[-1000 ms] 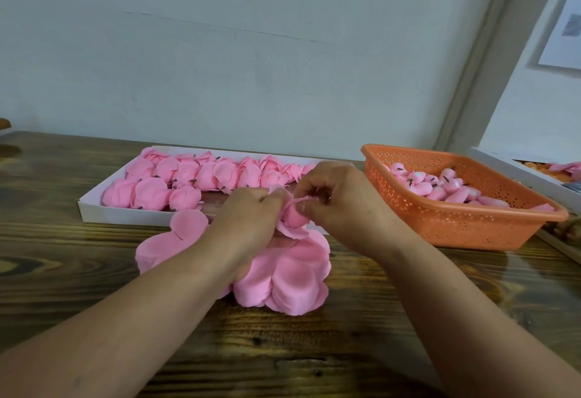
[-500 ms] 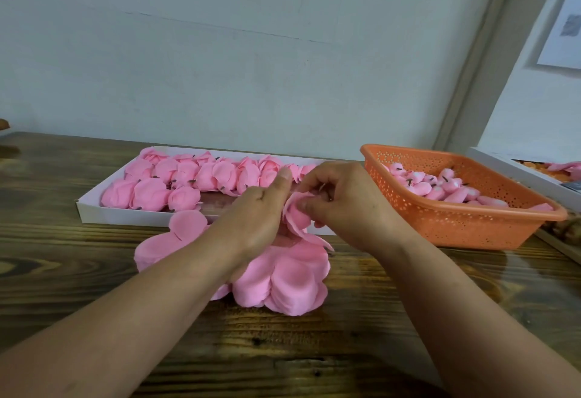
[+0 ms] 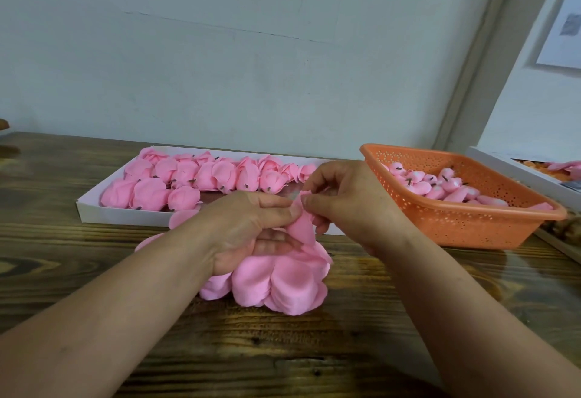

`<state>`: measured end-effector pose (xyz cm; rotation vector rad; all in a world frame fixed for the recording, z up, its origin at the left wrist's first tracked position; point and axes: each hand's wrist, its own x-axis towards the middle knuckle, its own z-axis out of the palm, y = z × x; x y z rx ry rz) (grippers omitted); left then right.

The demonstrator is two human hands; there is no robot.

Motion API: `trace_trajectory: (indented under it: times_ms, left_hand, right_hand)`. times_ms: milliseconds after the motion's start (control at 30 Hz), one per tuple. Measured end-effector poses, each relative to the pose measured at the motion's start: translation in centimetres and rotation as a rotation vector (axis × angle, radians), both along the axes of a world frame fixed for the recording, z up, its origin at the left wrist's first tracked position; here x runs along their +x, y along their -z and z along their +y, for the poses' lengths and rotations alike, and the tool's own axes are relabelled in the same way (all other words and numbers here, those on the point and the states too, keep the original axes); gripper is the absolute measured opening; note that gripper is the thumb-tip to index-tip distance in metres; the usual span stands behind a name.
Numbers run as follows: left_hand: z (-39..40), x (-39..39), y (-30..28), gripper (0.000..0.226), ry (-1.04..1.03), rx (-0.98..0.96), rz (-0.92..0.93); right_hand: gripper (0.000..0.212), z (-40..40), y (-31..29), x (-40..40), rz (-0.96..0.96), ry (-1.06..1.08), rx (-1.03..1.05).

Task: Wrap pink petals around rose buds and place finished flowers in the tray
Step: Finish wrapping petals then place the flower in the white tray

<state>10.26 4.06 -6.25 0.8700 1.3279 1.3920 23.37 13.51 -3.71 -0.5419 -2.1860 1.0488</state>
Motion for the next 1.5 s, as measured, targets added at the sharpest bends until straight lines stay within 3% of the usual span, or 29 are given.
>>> trace_trajectory:
  times_ms: [233,367,533,833,933,1100,1267,1333,1400,1500]
  left_hand:
    - [0.1,0.0,0.2,0.039,-0.022,-0.012,0.028]
    - [0.0,0.3,0.2,0.036,-0.004,-0.016,0.008]
    - [-0.1,0.6,0.2,0.03,0.017,-0.016,-0.004]
    - [-0.8,0.1,-0.9,0.029,0.117,-0.007,0.03]
    - [-0.6,0.8,-1.0,0.033,0.033,0.026,0.038]
    - [-0.5,2.0,-0.9,0.066,-0.131,0.158,0.141]
    - [-0.6,2.8,-0.3,0.005,-0.228,0.244,0.632]
    - [-0.3,2.8,-0.1,0.017,-0.279,0.221,0.703]
    - [-0.3,2.9,-0.3,0.028,-0.323,0.169,0.63]
    - [-0.3,2.7,-0.6,0.026,-0.381,0.115,0.396]
  right_hand:
    - [0.022,0.5,-0.4,0.6,-0.115,-0.08,-0.083]
    - [0.019,0.6,-0.8,0.8,-0.199,-0.073,0.112]
    - [0.01,1.1,-0.9,1.3,-0.242,-0.103,0.157]
    - [0.015,0.9,-0.8,1.4,-0.059,-0.305,-0.098]
    - [0.01,1.0,-0.7,1.1,0.003,-0.242,-0.144]
    - [0.026,1.2,-0.3,0.3,0.137,0.045,-0.187]
    - [0.028,0.8,-0.1,-0.1,0.196,0.127,-0.179]
    - [0.029,0.5,-0.1,-0.3,0.196,0.131,-0.178]
    - [0.029,0.2,-0.1,-0.4,0.185,0.126,-0.173]
    - [0.029,-0.2,-0.2,-0.4,0.156,0.109,-0.155]
